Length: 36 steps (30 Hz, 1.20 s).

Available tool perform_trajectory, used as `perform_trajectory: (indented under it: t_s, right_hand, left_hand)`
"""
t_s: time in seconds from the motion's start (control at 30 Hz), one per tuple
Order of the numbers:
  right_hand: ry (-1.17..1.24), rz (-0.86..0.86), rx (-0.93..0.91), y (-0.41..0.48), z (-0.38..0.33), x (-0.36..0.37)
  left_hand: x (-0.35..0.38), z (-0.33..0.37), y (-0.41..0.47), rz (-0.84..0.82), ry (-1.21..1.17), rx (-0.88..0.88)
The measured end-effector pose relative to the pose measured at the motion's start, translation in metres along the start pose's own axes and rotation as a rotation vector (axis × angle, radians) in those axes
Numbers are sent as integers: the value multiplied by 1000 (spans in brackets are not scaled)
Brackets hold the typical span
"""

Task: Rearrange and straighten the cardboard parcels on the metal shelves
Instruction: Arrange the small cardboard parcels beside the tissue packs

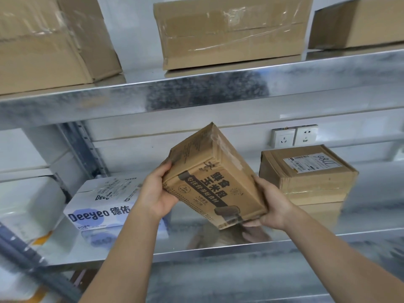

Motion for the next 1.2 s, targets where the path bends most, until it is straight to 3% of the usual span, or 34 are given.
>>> perform_trajectory:
  t_s: [0.17, 0.23, 0.33, 0.4, 0.47, 0.57, 0.63, 0.9, 1.2]
  right_hand:
    - [140, 2, -59, -5, -6, -10]
    - [74, 37, -80, -7, -11, -13]
    - [-44, 127, -123, -8, -21, -15]
    - [-149, 159, -154, -8, -28, -12]
    - [-227, 185, -183, -7, -34, -8]
    - [-309, 233, -240, -7, -41, -3]
    - [-356, 247, -266, -8, -43, -1]
    - [-474, 240, -340, -4, -45, 6]
    - [-652, 252, -231, 6, -58, 4]
  left_hand:
    - [-10, -22, 4, 97, -2, 95]
    - [-12, -19, 1, 170, 281, 226]
    - [-10, -7, -6, 251, 951, 460]
    - [-5, -2, -11, 253, 1095, 499]
    - [-2, 0, -11, 258, 1003, 442]
    - [-1, -5, -8, 239, 685, 227]
    - [0, -10, -5, 203, 605, 99]
    - [-6, -22, 7, 213, 799, 0]
    - [-5, -18, 24, 226, 930, 48]
Point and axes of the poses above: each hand's wrist, its own y-axis towards the middle knuckle, its own x-axis out of the palm, z = x × y, the point moved 4 cm from there along y, towards the middle knuckle, and after that the axes turned 3 degrees about y, right-handed, at the moved point
